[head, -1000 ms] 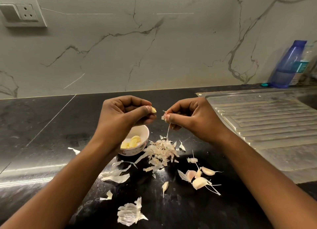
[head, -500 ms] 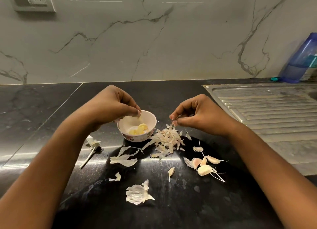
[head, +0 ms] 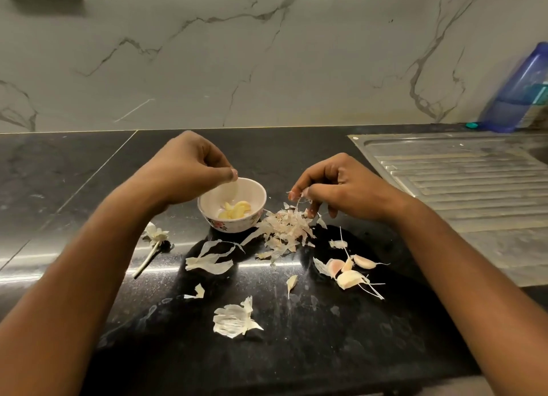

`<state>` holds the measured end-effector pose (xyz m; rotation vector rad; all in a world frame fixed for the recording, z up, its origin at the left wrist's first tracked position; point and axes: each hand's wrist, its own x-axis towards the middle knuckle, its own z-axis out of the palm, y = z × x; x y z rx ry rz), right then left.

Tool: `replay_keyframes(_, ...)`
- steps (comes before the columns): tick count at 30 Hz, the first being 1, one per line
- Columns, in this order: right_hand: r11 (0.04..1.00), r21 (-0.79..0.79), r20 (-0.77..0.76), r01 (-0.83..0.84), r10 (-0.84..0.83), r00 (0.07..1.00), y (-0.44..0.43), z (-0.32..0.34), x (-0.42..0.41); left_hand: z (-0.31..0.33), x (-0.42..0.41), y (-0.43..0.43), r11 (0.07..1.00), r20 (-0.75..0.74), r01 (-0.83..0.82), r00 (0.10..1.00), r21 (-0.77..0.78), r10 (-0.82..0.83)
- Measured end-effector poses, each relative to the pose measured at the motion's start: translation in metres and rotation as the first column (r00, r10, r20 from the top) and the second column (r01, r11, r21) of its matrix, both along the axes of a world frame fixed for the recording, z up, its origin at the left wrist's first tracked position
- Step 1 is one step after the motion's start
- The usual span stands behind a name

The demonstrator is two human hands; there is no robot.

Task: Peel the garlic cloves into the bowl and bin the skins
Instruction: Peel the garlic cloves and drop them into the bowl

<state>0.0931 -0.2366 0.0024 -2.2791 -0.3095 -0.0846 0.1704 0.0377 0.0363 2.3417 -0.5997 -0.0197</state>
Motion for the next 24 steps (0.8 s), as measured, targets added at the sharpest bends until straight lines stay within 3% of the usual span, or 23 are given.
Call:
replay_keyframes(3, 0.999, -0.038, -0.010, -0.003, 0.003, 1.000, 0.001, 0.000, -0.001, -0.001, -0.009, -0.009, 0.993, 0.129, 0.100, 0.987, -0.067, -0.090)
replay_keyframes(7, 0.996, -0.084, 0.004, 0.007, -0.007, 1.000, 0.000, -0.001, -0.001, -0.006, -0.029, -0.026, 0.932, 0.265, 0.354, 0.908, -0.078, -0.323)
replay_keyframes(14, 0.997, -0.041, 0.000, -0.064, 0.064, 0.998, -0.005, 0.000, -0.001, -0.025, -0.055, -0.050, 0.787, 0.296, 0.617, 0.752, 0.000, -0.589)
replay_keyframes(21, 0.999, -0.046, 0.016, -0.030, 0.031, 0.999, -0.005, 0.000, -0.001, -0.047, -0.071, -0.068, 0.623, 0.164, 0.732, 0.603, 0.275, -0.781)
replay_keyframes(24, 0.997, -0.061, -0.003, -0.040, 0.040, 0.999, -0.006, 0.000, -0.001, -0.053, -0.076, -0.072, 0.620, 0.199, 0.715, 0.589, 0.324, -0.783)
